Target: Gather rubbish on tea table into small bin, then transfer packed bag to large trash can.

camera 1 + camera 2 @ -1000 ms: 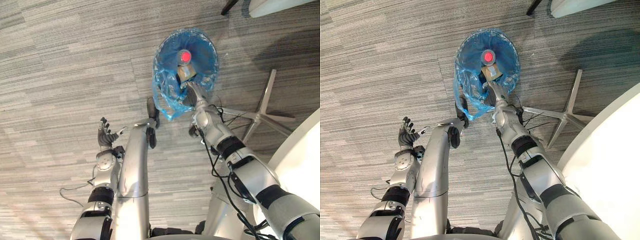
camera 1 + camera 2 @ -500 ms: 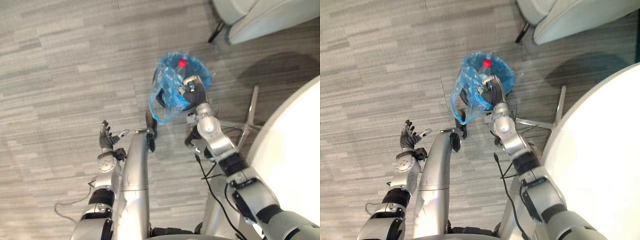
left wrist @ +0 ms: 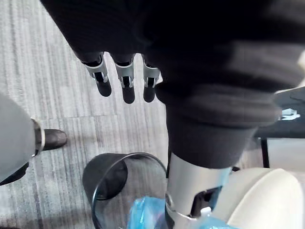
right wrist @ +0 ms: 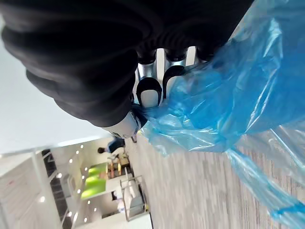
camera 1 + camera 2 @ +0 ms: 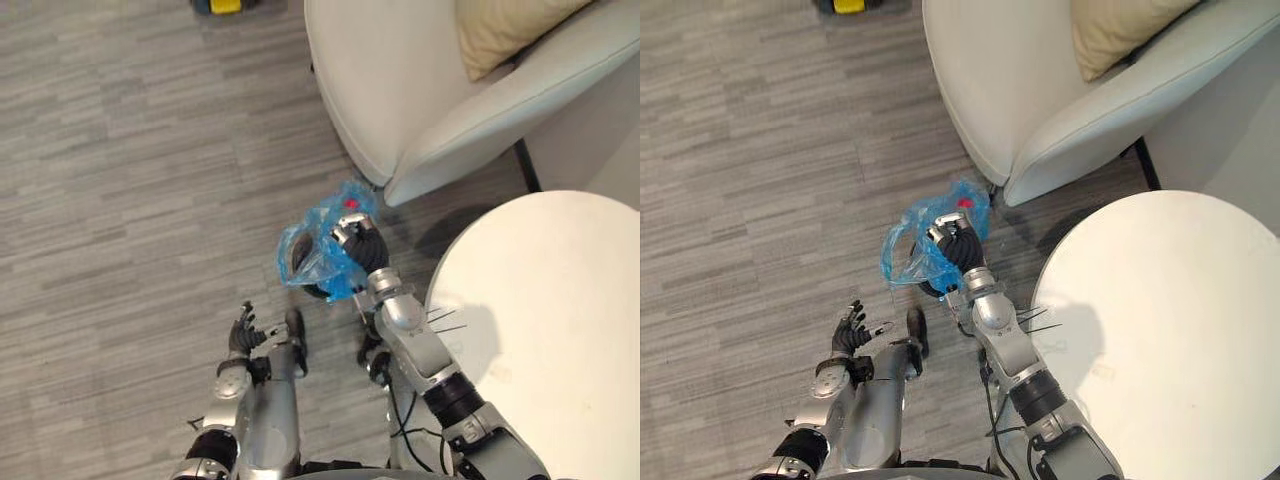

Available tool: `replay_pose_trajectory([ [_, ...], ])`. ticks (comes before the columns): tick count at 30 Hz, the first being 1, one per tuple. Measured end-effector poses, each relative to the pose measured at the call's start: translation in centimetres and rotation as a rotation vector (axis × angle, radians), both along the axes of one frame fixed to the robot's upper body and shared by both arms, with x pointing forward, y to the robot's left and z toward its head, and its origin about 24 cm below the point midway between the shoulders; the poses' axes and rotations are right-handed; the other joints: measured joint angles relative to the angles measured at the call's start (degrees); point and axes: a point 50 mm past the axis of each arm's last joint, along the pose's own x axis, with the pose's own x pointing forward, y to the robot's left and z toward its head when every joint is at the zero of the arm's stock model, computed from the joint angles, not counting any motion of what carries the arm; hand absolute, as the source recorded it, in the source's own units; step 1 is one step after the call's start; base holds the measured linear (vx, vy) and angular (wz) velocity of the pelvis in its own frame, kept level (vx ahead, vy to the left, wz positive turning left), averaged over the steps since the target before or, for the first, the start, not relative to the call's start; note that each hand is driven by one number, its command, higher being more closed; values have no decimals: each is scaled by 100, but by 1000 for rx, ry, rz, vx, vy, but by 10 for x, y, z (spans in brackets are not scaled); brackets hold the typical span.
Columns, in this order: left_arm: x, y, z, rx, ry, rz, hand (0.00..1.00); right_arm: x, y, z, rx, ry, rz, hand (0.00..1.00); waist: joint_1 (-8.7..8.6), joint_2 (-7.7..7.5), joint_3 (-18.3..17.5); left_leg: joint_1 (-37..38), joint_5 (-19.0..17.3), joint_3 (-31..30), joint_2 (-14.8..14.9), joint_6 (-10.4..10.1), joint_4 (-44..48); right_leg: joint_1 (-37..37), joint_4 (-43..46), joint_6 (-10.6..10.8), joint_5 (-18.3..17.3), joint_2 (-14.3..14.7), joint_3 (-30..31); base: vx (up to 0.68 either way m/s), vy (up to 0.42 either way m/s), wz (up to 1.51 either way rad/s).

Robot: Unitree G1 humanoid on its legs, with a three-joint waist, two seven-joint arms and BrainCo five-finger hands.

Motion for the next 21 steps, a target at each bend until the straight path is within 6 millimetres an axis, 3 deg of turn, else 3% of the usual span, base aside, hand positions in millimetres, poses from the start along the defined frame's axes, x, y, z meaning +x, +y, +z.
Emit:
replay_pose_trajectory([
  [1, -3, -11, 7, -21, -45, -16, 0, 3, -3, 5, -13, -33, -3, 100, 148, 60, -147, 104, 373, 2, 79, 0, -603, 135, -596, -341, -69, 254, 1, -147, -134, -15],
  [2, -2, -14, 9, -28, -57, -20, 0, 3, -3, 6, -14, -40, -5, 100, 144, 68, -151, 119, 434, -6, 68, -12, -680, 135, -620, -374, -50, 250, -1, -205, -120, 5],
  [4, 3, -32, 23, -73, -132, -45, 0, 8, -12, 9, -35, -61, -23, 100, 209, 221, -248, 233, 822, -206, 12, -130, -1222, 167, -910, -471, 164, 309, -177, -162, -52, 34],
  [6, 5, -47, 46, -110, -246, -74, 0, 15, -19, 19, -73, -105, -43, 100, 214, 458, -419, 366, 1134, -337, 57, -349, -1994, 191, -1103, -660, 412, 448, -508, -159, -86, 46],
  [7, 8, -49, 53, -113, -279, -85, 0, 17, -22, 22, -79, -116, -52, 100, 213, 498, -459, 402, 1021, -282, 70, -433, -2120, 233, -1217, -720, 499, 392, -636, -140, -16, 83],
  [8, 14, -53, 67, -110, -342, -112, 0, 22, -28, 27, -81, -135, -73, 100, 180, 498, -466, 342, 640, -112, 22, -429, -1985, 367, -1489, -773, 657, 243, -837, -147, 30, 92],
  [9, 22, -56, 79, -95, -401, -132, 0, 26, -32, 34, -80, -154, -92, 100, 159, 451, -496, 277, 592, 107, -32, -322, -1321, 400, -1527, -800, 729, 10, -946, -171, 34, 88],
  [10, 23, -56, 82, -88, -417, -136, 0, 28, -32, 37, -80, -162, -92, 100, 134, 459, -527, 314, 549, 197, -45, -257, -1006, 427, -1555, -779, 763, -76, -975, -172, 40, 62],
  [11, 26, -54, 85, -54, -432, -152, 0, 28, -29, 41, -79, -176, -80, 100, 31, 503, -579, 585, 346, 375, 4, -27, -494, 557, -1661, -715, 844, -199, -1035, -125, 55, 43],
  [12, 28, -54, 87, -27, -443, -166, 0, 28, -26, 42, -84, -180, -64, 100, -25, 548, -648, 990, 108, 445, 99, 31, -377, 673, -1751, -661, 918, -248, -1076, -92, 68, 40],
  [14, 34, -57, 94, 0, -471, -181, 0, 26, -19, 42, -92, -184, -25, 100, -85, 616, -824, 1531, -179, 503, 152, -125, -822, 704, -1952, -587, 1048, -240, -1137, -96, 138, 25],
  [15, 42, -65, 99, 21, -495, -217, 0, 25, -17, 42, -92, -187, -8, 100, -96, 647, -884, 1801, -88, 519, 119, -296, -1449, 727, -2123, -471, 1164, -219, -1181, -125, 220, 25],
  [16, 47, -69, 101, 40, -500, -243, 0, 25, -15, 42, -85, -177, 0, 100, -95, 603, -906, 1845, 82, 513, 55, -289, -1643, 770, -2265, -408, 1265, -243, -1210, -115, 220, 27],
  [18, 55, -84, 102, 100, -499, -322, 0, 20, 3, 41, -56, -153, 62, 100, -122, 464, -1062, 1962, 362, 475, -97, -203, -2125, 1042, -3021, -328, 1857, -182, -1323, -81, 183, 21],
  [21, 57, -91, 98, 159, -473, -366, 0, 12, 24, 46, -37, -167, 155, 100, -147, 384, -1161, 2134, 507, 477, -235, -128, -2404, 1332, -3573, -262, 2214, -153, -1351, -39, 133, 4],
])
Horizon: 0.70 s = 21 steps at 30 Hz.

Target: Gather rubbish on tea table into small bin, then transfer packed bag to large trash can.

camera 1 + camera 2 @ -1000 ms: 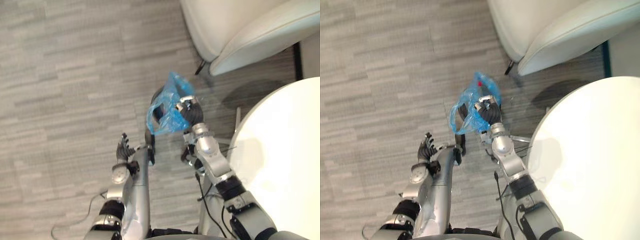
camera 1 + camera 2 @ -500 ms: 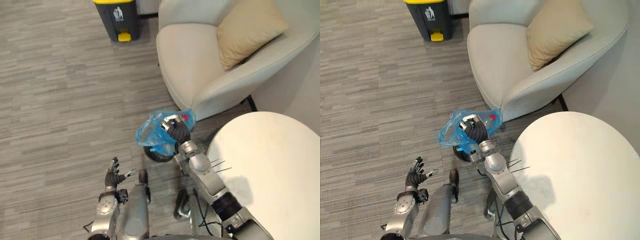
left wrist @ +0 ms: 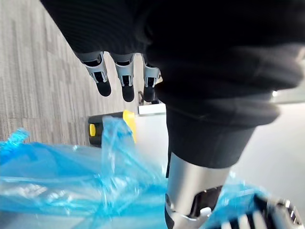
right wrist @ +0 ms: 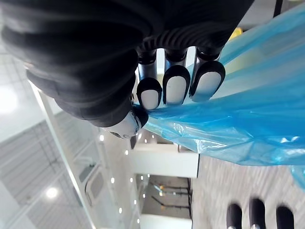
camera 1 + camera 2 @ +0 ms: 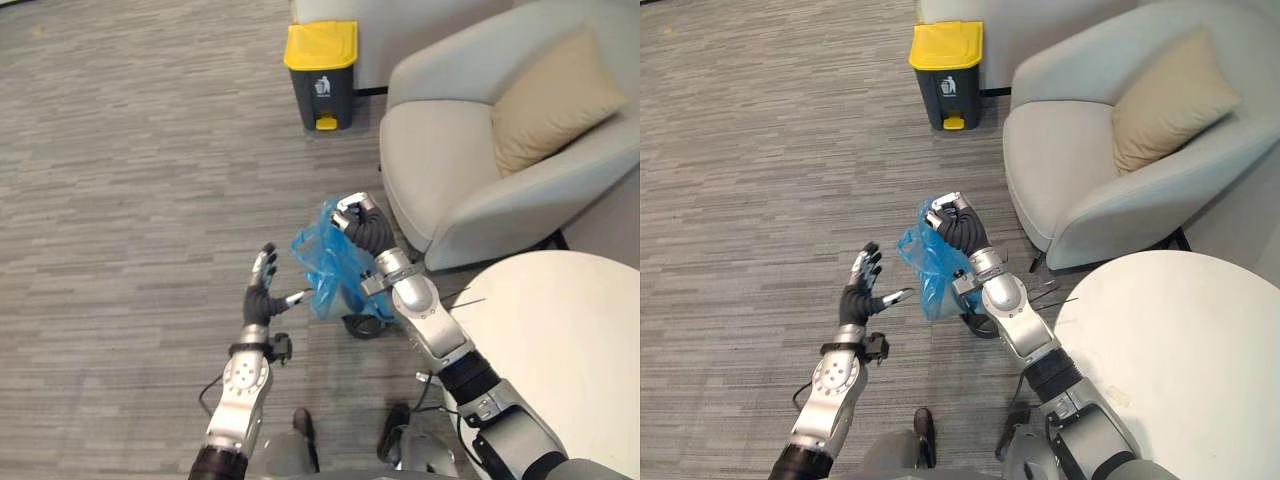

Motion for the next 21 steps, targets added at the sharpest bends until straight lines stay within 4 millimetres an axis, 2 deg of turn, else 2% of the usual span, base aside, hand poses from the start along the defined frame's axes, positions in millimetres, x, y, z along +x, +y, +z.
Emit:
replay_pose_trajectory([
  [1, -1, -4, -7, 49, 31, -6, 0, -10, 15, 9, 24, -26, 85, 100, -13, -27, -119, 39, 34, 14, -79, 39, -82, 88, -258, 32, 178, 4, 33, -21, 100, -6],
  [3, -1, -7, -12, 75, 48, -14, 0, -17, 25, 15, 42, -40, 140, 100, -65, -32, -162, 53, 34, 21, -122, 39, -80, 155, -389, 61, 261, 4, 45, -12, 73, -4],
  [4, 1, -10, -10, 85, 38, -17, 100, -20, 31, 15, 42, -28, 178, 100, -79, -39, -223, 54, 35, 29, -144, 40, -79, 183, -473, 41, 330, 6, 64, -18, 60, -5],
  [9, 19, -9, -9, 149, 39, -26, 100, -35, 54, 11, 26, 27, 318, 100, -86, -63, -248, 168, 31, 138, -110, 42, -119, 266, -656, -11, 466, 107, 246, -47, 22, -17],
  [13, 19, -6, -10, 154, 37, -6, 100, -36, 55, 12, 47, 48, 347, 100, -86, -66, -250, 224, 36, 161, -31, -18, -168, 271, -656, -18, 461, 204, 304, -25, -11, -11],
  [14, 19, -5, -10, 156, 36, -3, 100, -36, 56, 12, 49, 52, 354, 0, -85, -67, -250, 232, 48, 170, -1, -39, -169, 271, -656, -27, 455, 219, 321, -7, -17, -8],
  [21, 4, 4, -18, 129, 66, 31, 100, -46, 63, 5, -16, 33, 417, 0, -105, -67, -251, 262, 63, 267, 120, -63, -152, 228, -655, -61, 449, 338, 455, 7, -3, -11],
])
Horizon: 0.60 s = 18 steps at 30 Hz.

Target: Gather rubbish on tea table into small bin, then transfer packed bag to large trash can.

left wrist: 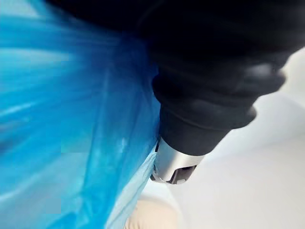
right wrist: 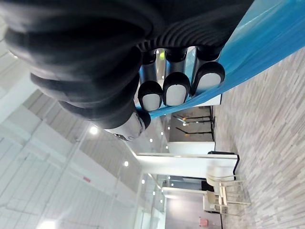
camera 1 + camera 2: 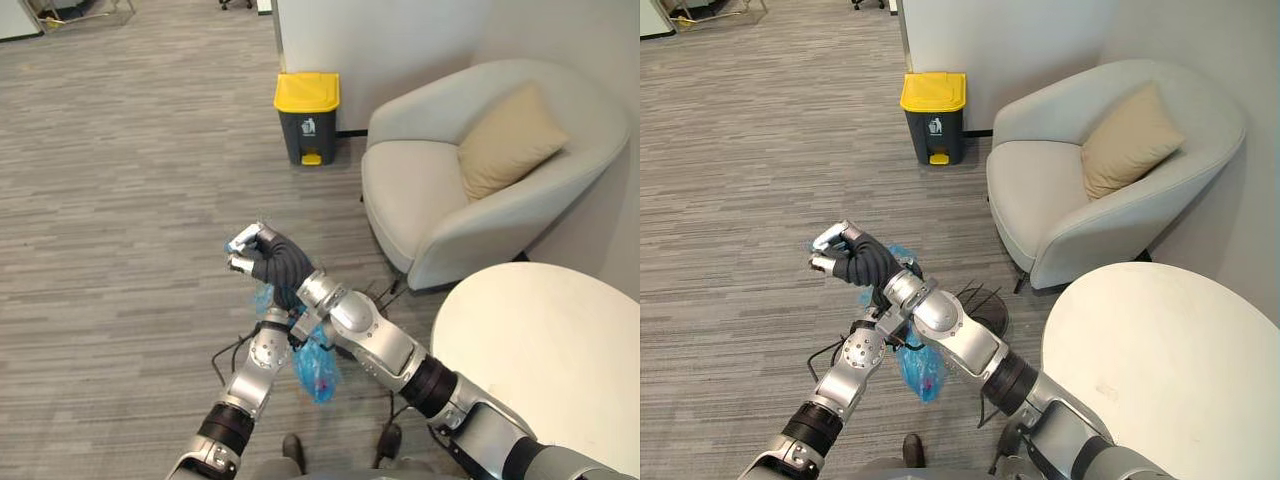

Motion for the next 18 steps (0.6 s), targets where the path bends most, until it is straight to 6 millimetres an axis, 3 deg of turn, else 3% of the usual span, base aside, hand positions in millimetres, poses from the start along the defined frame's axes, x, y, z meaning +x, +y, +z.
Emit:
replay_pose_trajectory([
  [4, -9, 9, -8, -73, 42, 60, 100, 3, -17, -12, -75, -100, -111, 0, 5, 0, 0, -17, -18, 9, 30, -20, 1, -1, 78, 39, -50, 29, 149, 4, 11, 0],
  [7, -17, 21, -16, -107, 76, 136, 100, 7, -49, -28, -146, -134, -244, 0, 0, 1, 1, -19, -25, -70, 44, -14, -15, -15, 244, 216, -192, 54, 446, 27, 28, 14],
  [13, -42, 58, -36, -105, 154, 303, 100, 0, -121, -80, -453, -157, -440, 0, 5, -2, 0, -44, -18, -213, 59, -22, -134, -17, 290, 308, -417, 68, 576, 27, 2, 14],
  [18, -57, 89, -46, -118, 196, 422, 100, -25, -188, -130, -680, -3, -566, 0, 1, 32, 56, -674, 22, -822, 14, -21, 290, -165, 540, 187, -620, 10, -38, 63, -15, 63],
])
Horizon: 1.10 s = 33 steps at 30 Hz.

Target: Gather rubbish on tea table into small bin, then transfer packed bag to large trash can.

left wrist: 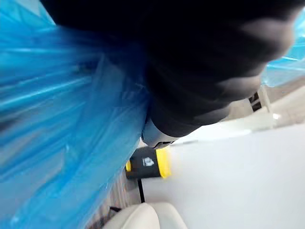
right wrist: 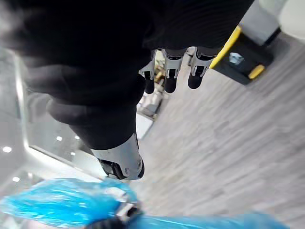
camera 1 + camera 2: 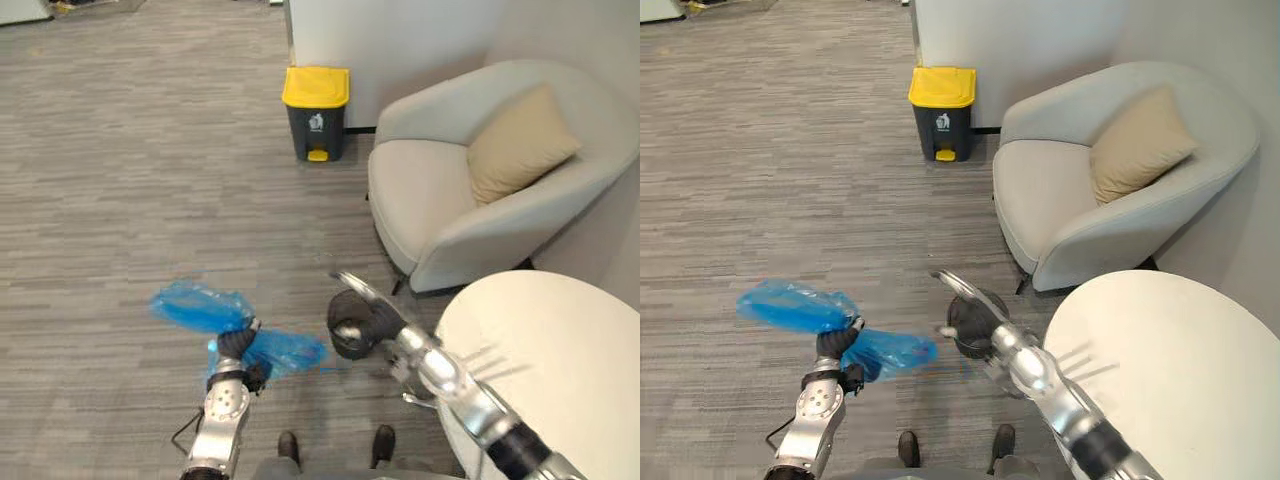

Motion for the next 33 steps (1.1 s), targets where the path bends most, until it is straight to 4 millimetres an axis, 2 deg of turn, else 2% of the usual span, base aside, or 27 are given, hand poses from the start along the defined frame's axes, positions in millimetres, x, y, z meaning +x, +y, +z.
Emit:
replay_pose_trajectory([
  [1, 0, 1, -2, -1, 7, 2, 100, -1, -7, -7, -9, 29, -34, 0, -4, 12, 25, -96, 0, -53, -1, 0, 62, -26, 101, -22, -61, -58, -140, 24, 18, 116],
  [2, 1, 3, -2, -10, 8, 9, 100, -3, -21, -22, -25, 91, -103, 0, -12, 30, 75, -262, -100, 122, 22, 143, 160, -43, 265, -82, -168, -162, -467, 0, 43, 119],
  [3, -4, 5, -7, -16, 29, 20, 100, -4, -32, -35, -26, 147, -181, 0, -9, 32, 88, -322, -198, 822, 182, 236, 250, -28, 355, -49, -257, -255, -711, 40, 71, 119],
  [5, -11, 9, -18, -33, 75, 41, 100, -4, -45, -46, 2, 185, -306, 0, -67, 93, 159, -431, -196, 1811, 451, 242, 521, 47, 450, 25, -351, -395, -1098, 75, 78, 106],
  [6, -15, 11, -23, -42, 97, 49, 100, -4, -49, -51, 11, 202, -352, 0, -99, 96, 207, -461, -199, 1944, 498, 310, 620, 99, 483, 56, -377, -440, -1207, 91, 125, 99],
  [7, -24, 18, -31, -46, 143, 73, 100, -8, -55, -63, 31, 252, -432, 0, -114, 62, 237, -501, -263, 1924, 502, 397, 808, 150, 534, 124, -425, -507, -1334, 109, 128, 74],
  [9, -43, 26, -44, -58, 216, 95, 100, -12, -54, -74, 98, 305, -535, 0, -106, 11, 271, -647, -392, 1682, 434, 401, 1134, 270, 583, 203, -478, -594, -1470, 104, 116, 61],
  [11, -64, 32, -55, -70, 290, 113, 100, -22, -55, -90, 150, 385, -626, 0, -59, -34, 313, -783, -771, 1540, 392, 430, 1630, 387, 778, 383, -633, -752, -1592, 86, 168, 43],
  [12, -77, 35, -60, -81, 337, 118, 100, -28, -61, -97, 165, 429, -679, 0, 21, -52, 336, -888, -1213, 1422, 344, 395, 2044, 381, 1235, 530, -933, -980, -1635, 95, 207, 35],
  [14, -86, 41, -62, -83, 362, 130, 100, -37, -68, -103, 172, 460, -740, 0, 11, -146, 389, -960, -1578, 1266, 206, 400, 2379, 362, 1877, 579, -1309, -1367, -1682, 117, 197, 49],
  [15, -94, 43, -65, -80, 391, 136, 100, -42, -75, -104, 179, 469, -777, 0, 18, -182, 448, -950, -1791, 1143, 96, 453, 2581, 216, 2603, 338, -1378, -1653, -1389, 123, 153, 50],
  [16, -97, 43, -66, -83, 402, 134, 100, -43, -78, -105, 185, 472, -795, 0, 2, -160, 472, -940, -1856, 1102, 72, 489, 2653, 2, 3090, 146, -1271, -1764, -1048, 192, 168, 54],
  [17, -99, 44, -66, -80, 408, 125, 100, -46, -80, -107, 192, 488, -815, 0, -70, -140, 533, -825, -1909, 923, 31, 577, 2674, -567, 4122, -257, -915, -1808, -245, 223, 131, 65],
  [18, -99, 50, -64, -60, 410, 120, 100, -47, -76, -110, 219, 509, -828, 0, -158, -109, 635, -757, -1922, 682, 2, 601, 2607, -865, 4528, 47, -1396, -1584, 128, 241, 90, 68],
  [20, -93, 54, -61, -46, 395, 113, 100, -50, -74, -113, 230, 526, -837, 0, -190, -174, 688, -556, -1922, 489, -10, 593, 2334, -1166, 4107, 38, -1714, -1178, 141, 252, -20, 65],
  [21, -87, 54, -59, -54, 378, 113, 100, -51, -78, -113, 239, 523, -861, 0, -249, -173, 707, -435, -1924, 380, -33, 589, 2185, -1353, 3614, 40, -1707, -1010, -25, 283, -49, 59],
  [22, -82, 53, -58, -54, 367, 109, 100, -51, -81, -112, 245, 519, -878, 0, -274, -162, 719, -364, -1937, 346, -42, 567, 2112, -1459, 3345, 69, -1676, -970, -118, 313, -60, 60],
  [23, -71, 50, -55, -59, 339, 93, 100, -51, -86, -111, 256, 509, -905, 0, -333, -107, 771, -227, -1995, 223, -44, 466, 2002, -1583, 2604, 184, -1488, -869, -301, 340, -72, 62],
  [24, -59, 48, -51, -60, 306, 79, 100, -52, -88, -111, 265, 510, -922, 0, -400, -124, 795, -50, -2051, 137, -58, 360, 1886, -1612, 1830, 177, -1200, -832, -444, 444, -121, 64],
  [26, -52, 47, -47, -53, 283, 69, 100, -57, -88, -113, 260, 521, -924, 0, -464, -156, 763, 206, -2229, 70, -56, 166, 1890, -1793, 1738, -33, -982, -840, -366, 539, -232, 49],
  [27, -52, 45, -48, -55, 287, 58, 100, -64, -90, -114, 254, 530, -927, 0, -509, -127, 693, 489, -2428, 65, 87, -29, 1873, -1787, 1989, -228, -878, -731, -342, 416, -213, 34],
  [28, -56, 43, -51, -61, 300, 59, 100, -68, -92, -115, 245, 535, -929, 0, -511, -86, 608, 607, -2441, 95, 240, -103, 2051, -1691, 2088, -273, -835, -605, -357, 644, -270, 19],
  [29, -56, 41, -51, -63, 299, 51, 100, -70, -93, -116, 239, 542, -931, 0, -512, 8, 604, 313, -2278, 192, 601, -447, 3087, -1559, 2207, -405, -751, -372, -394, 544, -234, -1],
  [30, -55, 38, -51, -73, 297, 44, 100, -68, -93, -114, 237, 535, -926, 0, -483, 81, 625, 107, -2106, 228, 837, -423, 3720, -1415, 2192, -536, -797, -175, -396, 827, -336, -43],
  [31, -60, 33, -55, -94, 311, 49, 100, -61, -92, -108, 249, 500, -913, 0, -408, 181, 663, -398, -1490, 204, 1281, -92, 4943, -1080, 1960, -659, -921, 204, -248, 696, -256, -99],
  [32, -61, 27, -57, -115, 316, 39, 100, -52, -90, -101, 272, 459, -902, 0, -296, 126, 695, -724, -1690, 201, 1391, -89, 5725, -756, 1744, -734, -1022, 451, 10, 693, -212, -111],
  [33, -60, 24, -58, -122, 316, 25, 100, -48, -89, -98, 282, 444, -897, 0, -270, 71, 726, -856, -1854, 265, 1363, -59, 5895, -556, 1597, -757, -1052, 514, 128, 670, -185, -104],
])
